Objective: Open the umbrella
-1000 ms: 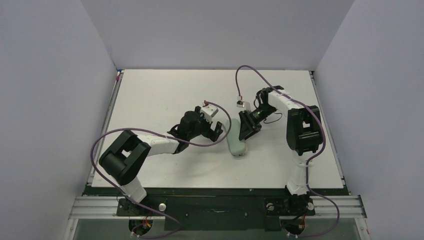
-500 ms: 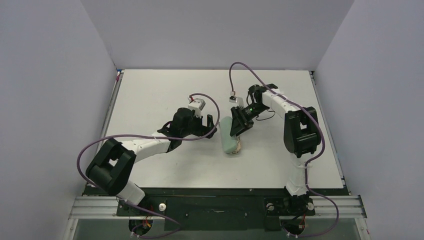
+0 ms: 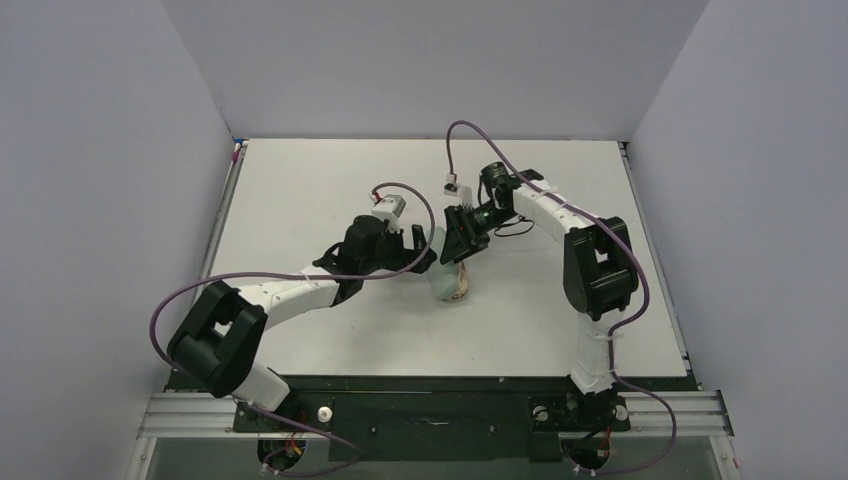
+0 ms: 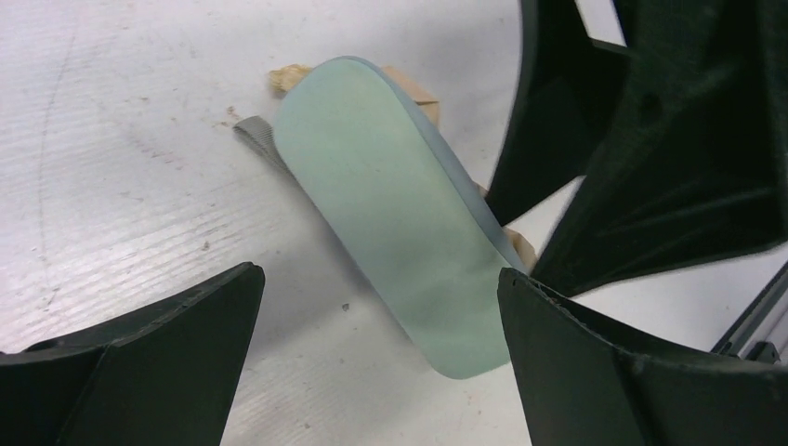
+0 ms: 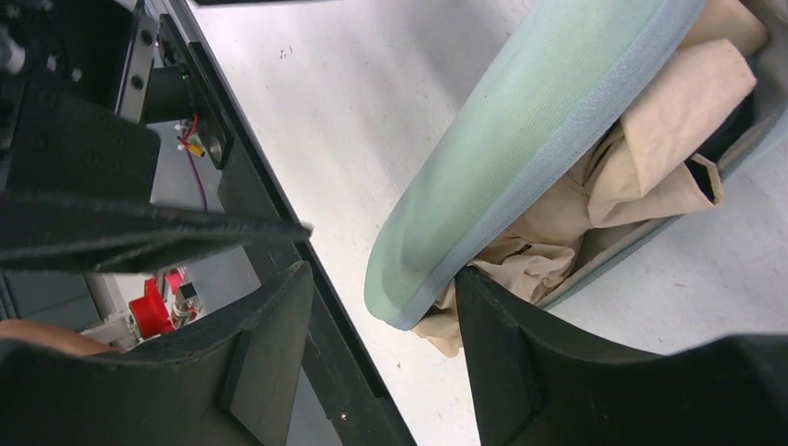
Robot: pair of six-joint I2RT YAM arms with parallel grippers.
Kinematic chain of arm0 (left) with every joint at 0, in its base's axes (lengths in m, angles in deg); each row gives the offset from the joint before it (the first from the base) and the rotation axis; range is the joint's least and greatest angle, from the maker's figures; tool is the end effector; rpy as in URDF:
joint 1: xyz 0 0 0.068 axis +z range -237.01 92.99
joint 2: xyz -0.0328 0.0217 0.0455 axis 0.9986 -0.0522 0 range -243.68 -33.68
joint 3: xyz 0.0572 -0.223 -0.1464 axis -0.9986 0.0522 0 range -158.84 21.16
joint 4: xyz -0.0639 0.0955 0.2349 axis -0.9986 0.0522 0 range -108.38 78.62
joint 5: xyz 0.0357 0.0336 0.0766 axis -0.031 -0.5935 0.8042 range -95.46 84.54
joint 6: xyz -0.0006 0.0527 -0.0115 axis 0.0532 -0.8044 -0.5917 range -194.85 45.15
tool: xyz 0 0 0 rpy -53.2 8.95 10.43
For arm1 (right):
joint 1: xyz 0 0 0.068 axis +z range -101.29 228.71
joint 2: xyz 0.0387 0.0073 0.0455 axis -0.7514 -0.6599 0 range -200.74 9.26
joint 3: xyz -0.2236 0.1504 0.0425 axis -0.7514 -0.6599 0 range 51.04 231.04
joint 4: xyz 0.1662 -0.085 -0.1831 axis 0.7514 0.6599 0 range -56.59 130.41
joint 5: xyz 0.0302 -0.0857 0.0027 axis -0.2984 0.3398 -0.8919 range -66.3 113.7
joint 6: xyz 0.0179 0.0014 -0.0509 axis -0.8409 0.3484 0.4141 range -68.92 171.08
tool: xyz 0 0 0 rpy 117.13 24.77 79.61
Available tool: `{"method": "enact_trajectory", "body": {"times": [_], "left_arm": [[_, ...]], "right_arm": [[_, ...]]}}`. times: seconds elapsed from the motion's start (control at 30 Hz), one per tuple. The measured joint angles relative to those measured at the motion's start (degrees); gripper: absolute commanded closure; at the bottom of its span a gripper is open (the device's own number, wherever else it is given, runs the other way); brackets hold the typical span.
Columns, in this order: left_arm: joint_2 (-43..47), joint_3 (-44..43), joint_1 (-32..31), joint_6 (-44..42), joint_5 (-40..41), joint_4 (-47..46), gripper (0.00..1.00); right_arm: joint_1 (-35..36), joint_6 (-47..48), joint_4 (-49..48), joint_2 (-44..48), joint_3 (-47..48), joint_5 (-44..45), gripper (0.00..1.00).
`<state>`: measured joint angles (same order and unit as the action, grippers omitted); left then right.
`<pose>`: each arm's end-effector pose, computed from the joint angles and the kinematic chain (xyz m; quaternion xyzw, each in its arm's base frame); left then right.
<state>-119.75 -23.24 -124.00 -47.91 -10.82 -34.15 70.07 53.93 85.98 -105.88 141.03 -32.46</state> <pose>0.2562 -0.1972 0.2111 0.0989 0.8412 -0.3143 0.4288 0.3612 0.1732 0.2110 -0.2332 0.8471 0.4771 0.0179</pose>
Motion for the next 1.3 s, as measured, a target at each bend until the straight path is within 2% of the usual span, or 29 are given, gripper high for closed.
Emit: {"method": "enact_trajectory", "body": {"times": [0.3, 0.53, 0.73, 0.83, 0.93, 1.0, 1.07, 1.17, 1.3], "left_arm": [[-2.1, -0.7, 6.8, 4.0, 0.2, 1.9, 0.0], [-5.1, -6.0, 5.6, 3.9, -0.6, 2.1, 0.01], [-11.3, -11.0, 3.8, 4.5, -0.7, 2.4, 0.01], [-13.0, -11.9, 3.6, 5.4, -0.7, 2.4, 0.0], [-13.5, -12.1, 3.6, 5.8, -0.9, 2.4, 0.0], [-13.5, -12.1, 3.6, 5.8, -0.9, 2.3, 0.0], [-13.5, -12.1, 3.6, 5.8, -0.9, 2.3, 0.0], [-13.5, -12.1, 3.7, 5.6, -0.9, 2.3, 0.05], [-13.5, -12.1, 3.7, 5.4, -0.9, 2.3, 0.05]], "right_arm": [[2.9, 2.7, -1.1, 2.5, -0.9, -0.3, 0.5], [3.9, 5.5, -1.2, 3.2, -1.0, -0.2, 0.51], [3.7, 6.1, -1.2, 3.3, -1.1, -0.3, 0.54], [2.6, 5.9, -1.7, 5.0, -2.7, -0.5, 0.63], [-0.7, 4.0, -3.1, 9.2, -6.4, -0.7, 0.84], [-3.7, 1.3, -5.6, 11.9, -8.9, 0.4, 0.94], [-6.7, -2.0, -8.5, 13.8, -10.8, 2.8, 1.0], [-9.9, -6.4, -12.6, 13.9, -11.6, 8.1, 1.0], [-9.9, -10.4, -15.9, 11.4, -11.6, 12.9, 1.0]]}}
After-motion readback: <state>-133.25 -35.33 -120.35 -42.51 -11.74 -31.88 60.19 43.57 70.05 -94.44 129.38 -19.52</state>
